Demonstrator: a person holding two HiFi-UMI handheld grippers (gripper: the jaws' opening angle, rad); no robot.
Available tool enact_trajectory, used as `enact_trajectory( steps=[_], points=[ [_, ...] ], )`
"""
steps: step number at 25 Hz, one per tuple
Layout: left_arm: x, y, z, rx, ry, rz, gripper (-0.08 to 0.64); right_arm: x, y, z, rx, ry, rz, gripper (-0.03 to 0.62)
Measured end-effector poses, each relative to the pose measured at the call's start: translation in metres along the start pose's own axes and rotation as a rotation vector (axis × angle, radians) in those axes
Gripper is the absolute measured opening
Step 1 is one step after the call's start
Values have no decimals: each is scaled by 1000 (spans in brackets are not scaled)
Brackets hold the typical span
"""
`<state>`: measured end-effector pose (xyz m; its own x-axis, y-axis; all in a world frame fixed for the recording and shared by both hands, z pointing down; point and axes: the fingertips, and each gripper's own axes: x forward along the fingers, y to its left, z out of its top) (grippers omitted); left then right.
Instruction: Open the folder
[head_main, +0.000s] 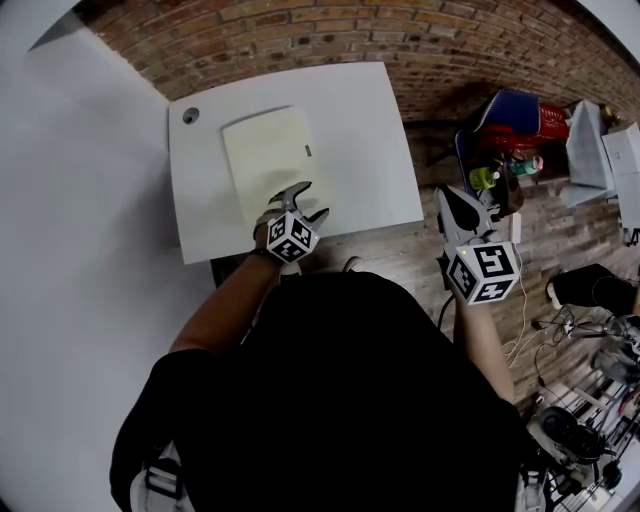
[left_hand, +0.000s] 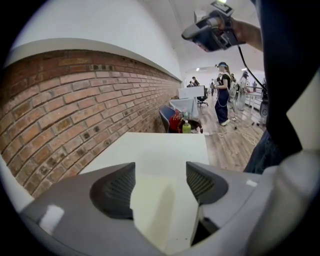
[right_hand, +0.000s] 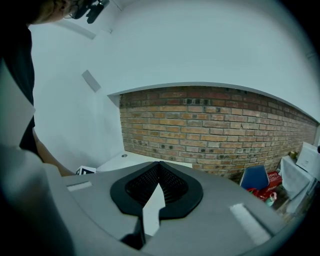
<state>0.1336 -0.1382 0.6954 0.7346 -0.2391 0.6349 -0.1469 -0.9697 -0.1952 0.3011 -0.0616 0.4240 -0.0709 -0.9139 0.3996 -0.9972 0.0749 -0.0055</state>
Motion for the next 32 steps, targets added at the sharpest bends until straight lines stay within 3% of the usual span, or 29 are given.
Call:
enact_trajectory(
  steps=[5,10,16,24,32],
  points=[
    [14,-6,-9,44,48,-26,307,3,-2,0,0,9,1,0],
    [32,-15,-32,159,126,-38,325,4,-3,-5,0,21,1,0],
    [44,-19,-42,277,150,-4,327,2,-6,-9,5,35,1,0],
    [54,-10,-55,281,193,11,324,0,-9,-11,7,37,-4,0],
    [56,3,-53,280,170,59,311,-5,-11,-17,21,38,-9,0]
  ],
)
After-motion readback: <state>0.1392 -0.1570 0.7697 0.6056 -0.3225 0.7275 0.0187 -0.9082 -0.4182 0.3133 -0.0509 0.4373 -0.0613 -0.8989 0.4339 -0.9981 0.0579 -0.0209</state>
